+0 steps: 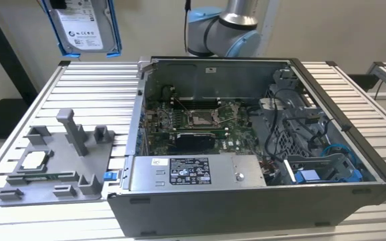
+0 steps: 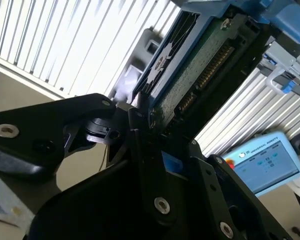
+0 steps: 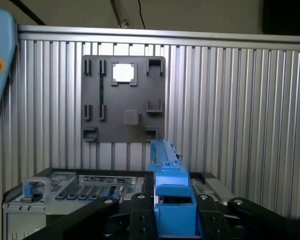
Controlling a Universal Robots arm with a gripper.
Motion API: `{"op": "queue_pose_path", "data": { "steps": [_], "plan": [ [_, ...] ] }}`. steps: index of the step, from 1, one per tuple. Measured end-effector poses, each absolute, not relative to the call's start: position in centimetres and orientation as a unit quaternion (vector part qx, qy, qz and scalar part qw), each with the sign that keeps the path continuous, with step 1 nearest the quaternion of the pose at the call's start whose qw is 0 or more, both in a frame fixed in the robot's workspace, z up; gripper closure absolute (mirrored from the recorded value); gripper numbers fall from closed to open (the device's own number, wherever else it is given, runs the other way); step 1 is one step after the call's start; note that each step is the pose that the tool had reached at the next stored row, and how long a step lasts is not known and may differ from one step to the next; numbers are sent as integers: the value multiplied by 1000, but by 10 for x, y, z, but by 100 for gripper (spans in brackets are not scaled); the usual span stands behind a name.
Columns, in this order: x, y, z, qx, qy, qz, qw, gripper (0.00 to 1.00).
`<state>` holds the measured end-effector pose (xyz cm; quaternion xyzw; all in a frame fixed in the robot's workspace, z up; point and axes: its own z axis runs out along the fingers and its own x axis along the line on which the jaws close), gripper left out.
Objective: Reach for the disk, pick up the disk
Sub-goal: 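Pick up the disk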
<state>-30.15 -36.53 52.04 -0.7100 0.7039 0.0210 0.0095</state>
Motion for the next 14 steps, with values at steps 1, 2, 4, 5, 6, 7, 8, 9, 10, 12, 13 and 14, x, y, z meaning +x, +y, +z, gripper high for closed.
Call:
{"op": "queue_pose_path", "data": {
  "steps": [1,2,4,5,6,7,8,9,10,12,13,14],
  "plan": [
    [-298,-365,520,-710,704,21,10,100],
    [-295,-365,521,-710,704,21,9,100],
    [-288,-365,520,-710,704,21,10,100],
    [-284,-365,520,-710,704,21,10,100],
    [-281,-365,520,-710,704,21,10,100],
    [-278,-365,520,-710,704,21,10,100],
    [-274,-365,520,-710,704,21,10,100],
    [-271,-365,520,-710,704,21,10,100],
    [-268,-365,520,-710,704,21,9,100],
    [-261,-365,520,-710,704,21,10,100],
    [-258,-365,520,-710,704,21,10,100],
    [-255,-365,520,-710,704,21,10,100]
  ]
}}
